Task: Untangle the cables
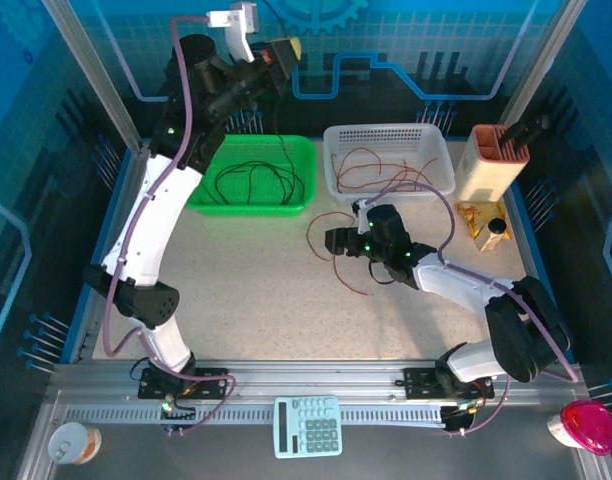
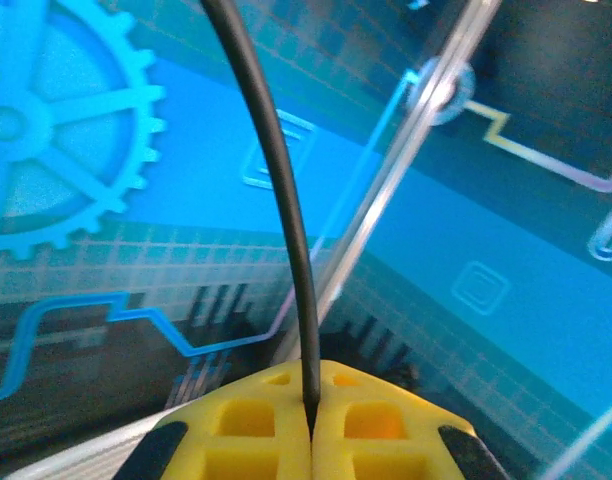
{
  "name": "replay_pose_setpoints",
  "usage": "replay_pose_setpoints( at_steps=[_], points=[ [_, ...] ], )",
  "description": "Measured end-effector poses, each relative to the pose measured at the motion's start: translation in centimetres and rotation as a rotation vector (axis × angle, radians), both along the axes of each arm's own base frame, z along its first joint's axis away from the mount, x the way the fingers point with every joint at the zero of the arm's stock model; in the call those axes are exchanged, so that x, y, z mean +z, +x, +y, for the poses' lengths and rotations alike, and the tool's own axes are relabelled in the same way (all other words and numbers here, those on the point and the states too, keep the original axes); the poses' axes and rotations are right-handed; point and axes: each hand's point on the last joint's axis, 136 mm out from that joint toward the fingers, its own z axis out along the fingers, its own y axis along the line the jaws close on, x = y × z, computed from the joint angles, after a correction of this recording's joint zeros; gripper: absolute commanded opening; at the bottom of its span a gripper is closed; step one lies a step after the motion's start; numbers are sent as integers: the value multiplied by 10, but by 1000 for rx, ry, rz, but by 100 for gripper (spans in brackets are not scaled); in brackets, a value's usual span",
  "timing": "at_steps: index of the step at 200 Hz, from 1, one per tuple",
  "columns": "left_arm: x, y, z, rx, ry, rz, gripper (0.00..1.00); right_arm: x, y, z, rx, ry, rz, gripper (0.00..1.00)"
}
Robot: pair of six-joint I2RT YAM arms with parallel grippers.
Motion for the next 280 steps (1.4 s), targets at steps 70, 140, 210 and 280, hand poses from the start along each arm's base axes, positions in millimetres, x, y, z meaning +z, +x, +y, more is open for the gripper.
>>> replay_pose_setpoints(
  at_steps=[70, 140, 210, 280],
  points=[
    [-72, 81, 65, 163, 33, 103, 0, -29, 27, -9, -81, -146, 96, 78],
    [-254, 124, 97, 238, 232, 428, 2, -69, 64, -6, -199, -216, 201, 77],
    [-404, 104, 125, 298, 537, 730, 11, -85, 77, -21, -370, -303, 261, 82],
    [-448, 86, 126, 272, 715, 821, 72, -107, 75, -21, -375, -344, 311, 59]
  ],
)
